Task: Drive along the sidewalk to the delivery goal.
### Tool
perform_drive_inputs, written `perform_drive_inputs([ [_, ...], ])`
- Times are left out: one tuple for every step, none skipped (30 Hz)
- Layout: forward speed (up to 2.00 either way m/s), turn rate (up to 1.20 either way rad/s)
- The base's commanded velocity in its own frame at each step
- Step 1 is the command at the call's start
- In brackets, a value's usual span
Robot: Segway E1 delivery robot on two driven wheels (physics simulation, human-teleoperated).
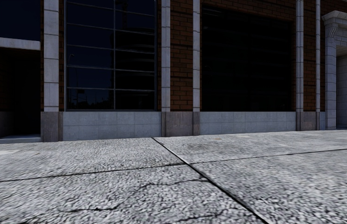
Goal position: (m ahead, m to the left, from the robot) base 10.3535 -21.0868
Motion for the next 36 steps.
perform_drive_inputs([
  [0.00,0.00],
  [0.00,0.00],
  [0.00,0.00],
  [0.00,0.00],
  [0.00,0.00],
  [0.00,0.00],
  [0.00,0.00],
  [0.00,0.00],
  [0.00,0.00],
  [0.00,0.00],
  [0.00,0.00],
  [0.00,0.00],
  [0.00,0.00],
  [0.00,0.00],
  [0.00,0.00],
  [0.00,0.00],
  [0.00,0.00],
  [0.00,0.00],
  [0.00,0.00],
  [0.00,0.00],
  [0.00,0.00],
  [0.00,0.00],
  [0.00,0.00],
  [0.00,0.00],
  [0.00,0.00],
  [0.00,0.00],
  [0.00,0.00],
  [0.00,0.00],
  [0.00,0.00],
  [0.00,0.00],
  [0.04,0.00],
  [0.19,0.00],
  [0.36,0.00],
  [0.48,0.00],
  [0.56,0.00],
  [0.56,0.00],
])
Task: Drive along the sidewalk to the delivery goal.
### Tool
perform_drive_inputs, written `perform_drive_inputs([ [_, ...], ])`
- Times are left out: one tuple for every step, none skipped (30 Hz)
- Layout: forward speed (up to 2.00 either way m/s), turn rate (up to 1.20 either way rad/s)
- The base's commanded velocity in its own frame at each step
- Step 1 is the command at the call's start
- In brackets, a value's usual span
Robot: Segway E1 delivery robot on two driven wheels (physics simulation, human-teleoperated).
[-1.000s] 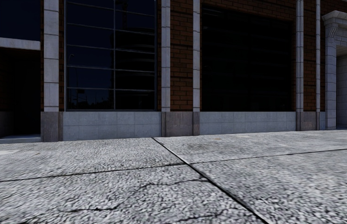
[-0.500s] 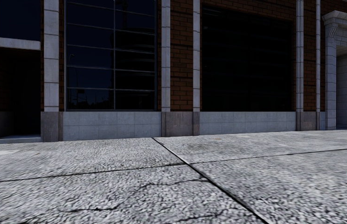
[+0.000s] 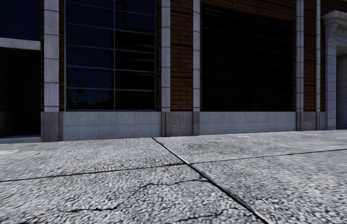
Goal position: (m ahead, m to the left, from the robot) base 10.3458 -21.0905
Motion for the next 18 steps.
perform_drive_inputs([
  [0.57,0.00],
  [0.57,0.00],
  [0.58,0.00],
  [0.58,0.00],
  [0.58,0.00],
  [0.58,0.00],
  [0.58,0.00],
  [0.58,0.00],
  [0.58,0.00],
  [0.58,0.00],
  [0.58,0.00],
  [0.58,0.00],
  [0.58,0.00],
  [0.58,0.00],
  [0.58,0.00],
  [0.58,0.00],
  [0.58,0.00],
  [0.58,0.00],
])
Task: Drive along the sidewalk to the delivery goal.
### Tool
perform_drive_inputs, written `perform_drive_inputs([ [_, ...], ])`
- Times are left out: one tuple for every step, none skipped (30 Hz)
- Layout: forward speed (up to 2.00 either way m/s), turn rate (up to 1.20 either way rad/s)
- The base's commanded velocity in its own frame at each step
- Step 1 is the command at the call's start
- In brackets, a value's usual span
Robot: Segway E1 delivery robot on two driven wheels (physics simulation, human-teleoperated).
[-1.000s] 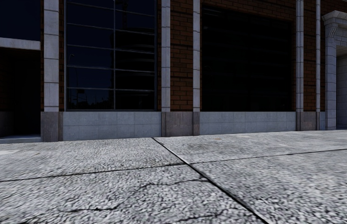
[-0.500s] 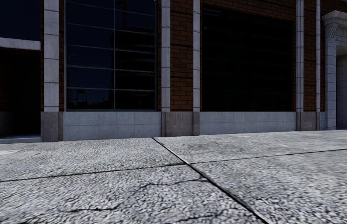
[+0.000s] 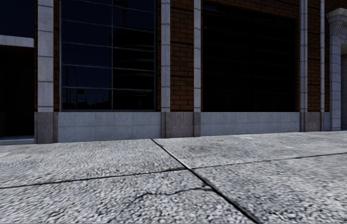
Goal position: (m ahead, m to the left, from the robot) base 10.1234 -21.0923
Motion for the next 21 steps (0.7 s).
perform_drive_inputs([
  [0.58,0.00],
  [0.58,0.00],
  [0.58,0.00],
  [0.58,0.00],
  [0.58,0.00],
  [0.58,0.00],
  [0.58,0.00],
  [0.58,0.00],
  [0.58,0.00],
  [0.58,0.00],
  [0.58,0.00],
  [0.58,0.00],
  [0.58,0.00],
  [0.58,0.00],
  [0.58,0.00],
  [0.58,0.00],
  [0.59,0.00],
  [0.59,0.00],
  [0.59,0.00],
  [0.59,0.00],
  [0.59,0.00],
])
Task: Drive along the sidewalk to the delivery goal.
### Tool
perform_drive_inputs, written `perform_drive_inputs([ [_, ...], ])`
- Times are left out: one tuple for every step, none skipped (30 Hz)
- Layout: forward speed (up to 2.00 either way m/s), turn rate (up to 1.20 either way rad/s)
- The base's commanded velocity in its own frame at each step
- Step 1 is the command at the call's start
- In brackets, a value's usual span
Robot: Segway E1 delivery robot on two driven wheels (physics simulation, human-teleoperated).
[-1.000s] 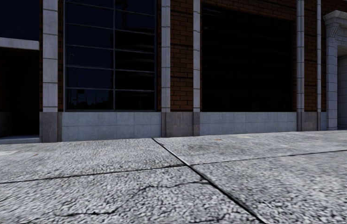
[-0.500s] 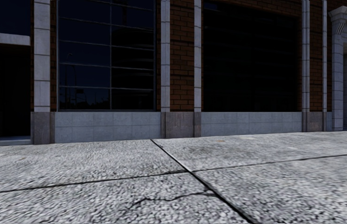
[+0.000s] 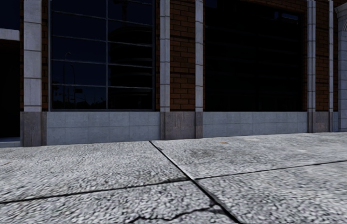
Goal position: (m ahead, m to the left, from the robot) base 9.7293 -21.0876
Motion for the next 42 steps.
perform_drive_inputs([
  [0.59,0.29],
  [0.59,0.29],
  [0.59,1.20],
  [0.59,1.20],
  [0.59,1.20],
  [0.59,1.20],
  [0.59,0.80],
  [0.59,0.29],
  [0.59,0.18],
  [0.59,0.63],
  [0.59,0.78],
  [0.59,1.20],
  [0.59,1.20],
  [0.59,1.20],
  [0.59,1.20],
  [0.59,1.20],
  [0.59,0.81],
  [0.59,0.61],
  [0.59,0.54],
  [0.59,0.52],
  [0.59,0.52],
  [0.59,0.59],
  [0.59,0.68],
  [0.59,0.72],
  [0.59,0.73],
  [0.59,0.73],
  [0.59,0.71],
  [0.59,0.00],
  [0.59,0.00],
  [0.59,0.00],
  [0.59,-0.11],
  [0.59,-0.96],
  [0.59,-1.20],
  [0.59,-1.20],
  [0.59,-1.20],
  [0.59,-1.20],
  [0.59,-1.20],
  [0.59,-1.20],
  [0.59,-0.47],
  [0.59,-0.29],
  [0.59,-1.20],
  [0.59,-1.20],
])
